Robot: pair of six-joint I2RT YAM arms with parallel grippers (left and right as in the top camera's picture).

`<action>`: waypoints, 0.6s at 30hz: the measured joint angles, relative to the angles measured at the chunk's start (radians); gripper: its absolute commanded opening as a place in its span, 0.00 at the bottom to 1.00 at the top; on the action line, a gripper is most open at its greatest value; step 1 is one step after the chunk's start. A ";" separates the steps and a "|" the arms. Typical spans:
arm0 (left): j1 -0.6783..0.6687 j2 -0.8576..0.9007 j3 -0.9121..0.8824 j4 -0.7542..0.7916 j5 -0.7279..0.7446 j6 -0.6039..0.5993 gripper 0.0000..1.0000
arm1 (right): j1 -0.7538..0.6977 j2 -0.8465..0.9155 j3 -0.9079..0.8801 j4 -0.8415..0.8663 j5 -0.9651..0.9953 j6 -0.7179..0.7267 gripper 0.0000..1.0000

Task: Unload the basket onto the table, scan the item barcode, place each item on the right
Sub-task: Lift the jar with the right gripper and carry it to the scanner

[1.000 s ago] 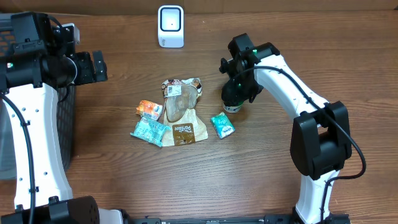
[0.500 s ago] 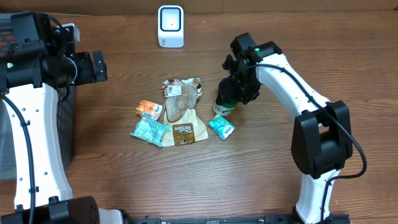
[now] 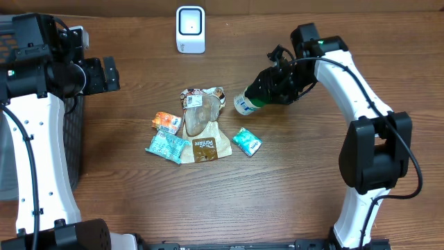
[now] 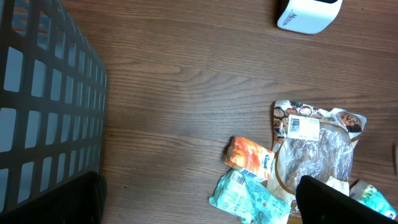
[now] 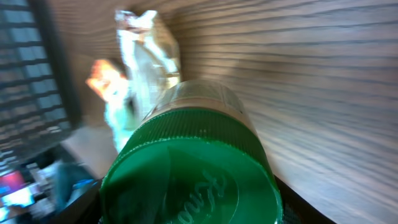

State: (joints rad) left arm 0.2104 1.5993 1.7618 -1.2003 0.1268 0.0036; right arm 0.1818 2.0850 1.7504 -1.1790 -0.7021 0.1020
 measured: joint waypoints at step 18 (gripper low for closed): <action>0.000 0.000 0.000 0.000 0.000 0.000 0.99 | -0.025 -0.305 0.006 -0.043 -0.320 0.002 0.25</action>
State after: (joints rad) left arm 0.2104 1.5993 1.7618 -1.1999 0.1268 0.0036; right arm 0.1566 1.7798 1.7561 -1.2221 -1.0222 0.1043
